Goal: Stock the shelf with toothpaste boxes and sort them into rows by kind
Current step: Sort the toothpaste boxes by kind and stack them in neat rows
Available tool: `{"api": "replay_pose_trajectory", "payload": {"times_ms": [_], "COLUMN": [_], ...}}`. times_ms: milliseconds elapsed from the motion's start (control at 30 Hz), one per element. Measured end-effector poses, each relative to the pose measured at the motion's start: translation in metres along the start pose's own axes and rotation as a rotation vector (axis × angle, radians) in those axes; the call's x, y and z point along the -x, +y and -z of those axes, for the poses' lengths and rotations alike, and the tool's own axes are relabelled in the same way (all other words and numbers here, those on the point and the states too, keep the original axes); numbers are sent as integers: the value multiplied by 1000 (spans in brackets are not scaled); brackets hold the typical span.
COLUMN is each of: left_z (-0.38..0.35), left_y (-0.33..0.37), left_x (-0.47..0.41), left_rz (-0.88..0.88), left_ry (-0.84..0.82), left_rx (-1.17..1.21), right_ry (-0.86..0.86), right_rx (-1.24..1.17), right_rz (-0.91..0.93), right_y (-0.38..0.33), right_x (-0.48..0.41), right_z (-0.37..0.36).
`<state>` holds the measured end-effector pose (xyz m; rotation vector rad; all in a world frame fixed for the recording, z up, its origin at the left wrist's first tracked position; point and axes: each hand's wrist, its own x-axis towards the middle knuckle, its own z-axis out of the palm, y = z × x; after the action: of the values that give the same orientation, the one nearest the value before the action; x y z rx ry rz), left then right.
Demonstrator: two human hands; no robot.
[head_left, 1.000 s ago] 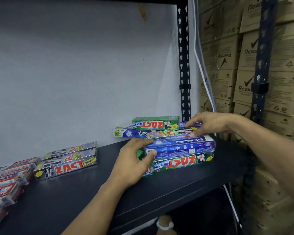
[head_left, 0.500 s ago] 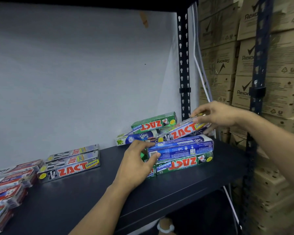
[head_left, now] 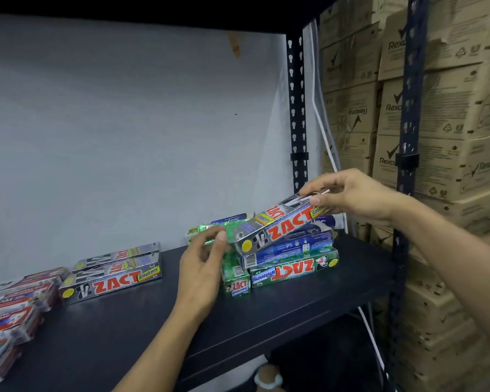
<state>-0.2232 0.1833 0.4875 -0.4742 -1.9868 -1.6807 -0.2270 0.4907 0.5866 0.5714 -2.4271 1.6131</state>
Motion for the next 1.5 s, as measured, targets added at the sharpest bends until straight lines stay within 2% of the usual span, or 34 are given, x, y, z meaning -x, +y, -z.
{"api": "replay_pose_trajectory", "payload": {"times_ms": [167,333,433,500,667,767,900,1067,1167,1233,1400,1500], "left_z": [28,77,94,101,115,120,125,131,141,146,170,191], "left_y": [8,7,8,9,8,6,1,-1,-2,-2,0,6], "left_x": [16,24,32,37,42,43,43,43,46,50,56,61], "left_rz": [182,380,452,487,477,430,395,383,321,281,266,217], "left_ry": [-136,-249,-240,-211,-73,98,250,391,516,514,349,226], "left_rx": [195,297,374,422,568,585,528,623,454,289,-221,-685], "right_ry": [-119,-124,-143,-134,34,-28,-95,-60,-67,-82,-96,-86], "right_rx": [-120,-197,-317,-341,-296,-292,-52,225,257,284,344,380], "right_rz": [60,126,152,189,252,233,323,360,303,291,358,358], "right_y": [-4,-13,-19,-21,-23,-17,-2,9,12,14,10,14], "right_x": [-10,-25,-33,-40,-47,-31,-5,-4,-3,-3,-7,-13], "right_z": [-55,-110,-149,-174,-232,-266,-295,-301,-298,-299,-305,-306]}}
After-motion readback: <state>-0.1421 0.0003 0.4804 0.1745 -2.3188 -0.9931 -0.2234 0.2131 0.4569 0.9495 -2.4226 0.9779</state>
